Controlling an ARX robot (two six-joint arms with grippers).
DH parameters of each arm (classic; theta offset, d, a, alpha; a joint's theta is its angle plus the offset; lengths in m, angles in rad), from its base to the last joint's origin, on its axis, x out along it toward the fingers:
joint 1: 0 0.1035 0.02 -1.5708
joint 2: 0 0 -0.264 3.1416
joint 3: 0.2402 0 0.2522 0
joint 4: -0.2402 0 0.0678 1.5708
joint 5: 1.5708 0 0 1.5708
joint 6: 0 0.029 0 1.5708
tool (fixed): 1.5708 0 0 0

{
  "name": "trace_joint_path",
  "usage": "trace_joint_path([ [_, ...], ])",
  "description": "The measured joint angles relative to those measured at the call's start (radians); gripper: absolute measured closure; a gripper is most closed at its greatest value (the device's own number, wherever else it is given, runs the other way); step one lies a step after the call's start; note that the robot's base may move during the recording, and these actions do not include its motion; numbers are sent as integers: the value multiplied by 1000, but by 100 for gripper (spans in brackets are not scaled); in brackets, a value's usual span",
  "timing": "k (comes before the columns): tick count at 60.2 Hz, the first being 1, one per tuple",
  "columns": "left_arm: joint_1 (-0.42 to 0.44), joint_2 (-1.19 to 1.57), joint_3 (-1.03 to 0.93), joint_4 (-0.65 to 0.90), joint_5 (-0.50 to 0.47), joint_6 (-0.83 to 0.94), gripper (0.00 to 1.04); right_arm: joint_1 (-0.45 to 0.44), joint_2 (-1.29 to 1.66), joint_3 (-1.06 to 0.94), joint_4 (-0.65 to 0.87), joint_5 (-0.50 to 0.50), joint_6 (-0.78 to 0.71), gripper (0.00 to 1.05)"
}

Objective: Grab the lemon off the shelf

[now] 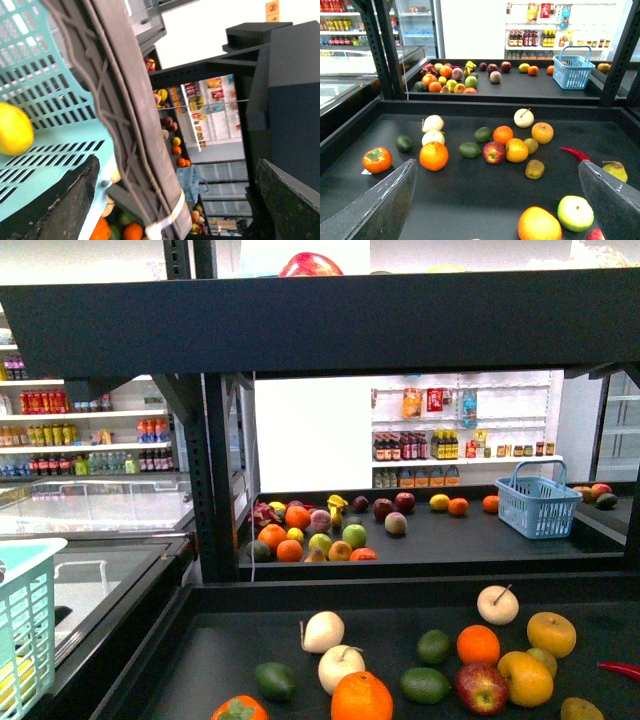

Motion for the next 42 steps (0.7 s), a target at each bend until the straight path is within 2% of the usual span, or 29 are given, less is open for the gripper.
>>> trace_joint_path([
  [6, 0, -82, 0, -187, -8, 92, 8, 0, 0, 0, 0, 0, 0, 7],
  [13, -5, -196, 0, -418, -74, 236, 8, 0, 0, 0, 0, 0, 0, 7],
  [19, -32, -305, 1, -591, -198, 383, 8, 0, 0, 0, 0, 0, 0, 7],
  [25, -104, -435, -10, -710, -335, 558, 8, 0, 0, 0, 0, 0, 0, 7],
  [29, -171, -532, -38, -740, -404, 633, 8, 0, 0, 0, 0, 0, 0, 7],
  [37, -365, -727, -106, -769, -593, 759, 8, 0, 0, 0, 0, 0, 0, 7],
  [42, -454, -865, -262, -529, -512, 938, 23, 0, 0, 0, 0, 0, 0, 7],
])
